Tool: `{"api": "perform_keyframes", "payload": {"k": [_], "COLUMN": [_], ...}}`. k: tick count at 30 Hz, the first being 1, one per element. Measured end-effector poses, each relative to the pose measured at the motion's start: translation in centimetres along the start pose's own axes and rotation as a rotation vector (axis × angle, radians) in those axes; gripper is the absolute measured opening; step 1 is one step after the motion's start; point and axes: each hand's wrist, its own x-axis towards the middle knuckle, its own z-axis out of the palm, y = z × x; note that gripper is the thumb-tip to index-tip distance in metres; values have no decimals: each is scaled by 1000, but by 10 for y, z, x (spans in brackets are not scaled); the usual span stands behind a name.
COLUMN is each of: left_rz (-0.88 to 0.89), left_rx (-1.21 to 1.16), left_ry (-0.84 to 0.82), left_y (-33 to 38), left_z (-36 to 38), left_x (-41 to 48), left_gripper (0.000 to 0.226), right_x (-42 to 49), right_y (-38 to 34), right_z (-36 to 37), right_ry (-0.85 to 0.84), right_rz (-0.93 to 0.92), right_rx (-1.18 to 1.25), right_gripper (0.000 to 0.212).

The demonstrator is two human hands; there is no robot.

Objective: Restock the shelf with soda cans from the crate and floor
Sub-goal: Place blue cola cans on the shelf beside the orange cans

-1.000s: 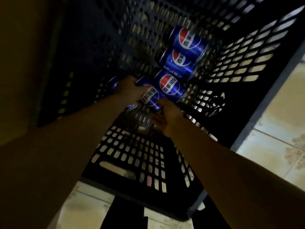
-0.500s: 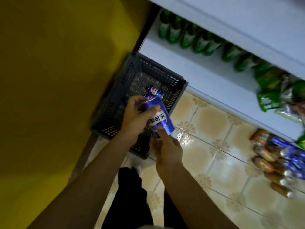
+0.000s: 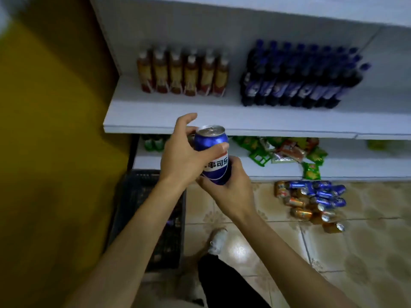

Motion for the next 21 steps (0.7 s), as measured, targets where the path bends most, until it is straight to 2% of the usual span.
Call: {"api": "perform_keyframes", "payload": {"k": [7, 10, 13, 17, 21], "left_rz": [176, 256, 334, 419, 433], "left_rx": [4, 79, 138, 233, 216], "left_ry": [-349, -383, -418, -406, -381], "left_y": [78, 99, 119, 134, 147], "left_z": [65, 96, 125, 183, 262], "left_x": [-7, -6, -2, 1, 3], "left_gripper": [78, 80, 80, 77, 72], "right_x": [-13, -17, -21, -16, 1], "right_y": [-37, -40, -38, -30, -21], "right_z": [-109, -152, -206, -282, -348], "right_ry": [209, 163, 65, 95, 98], "right_rz": [-33, -48, -68, -94, -159], "right_rx": [138, 122, 104, 126, 129], "right_gripper": [58, 64, 61, 79, 74]}}
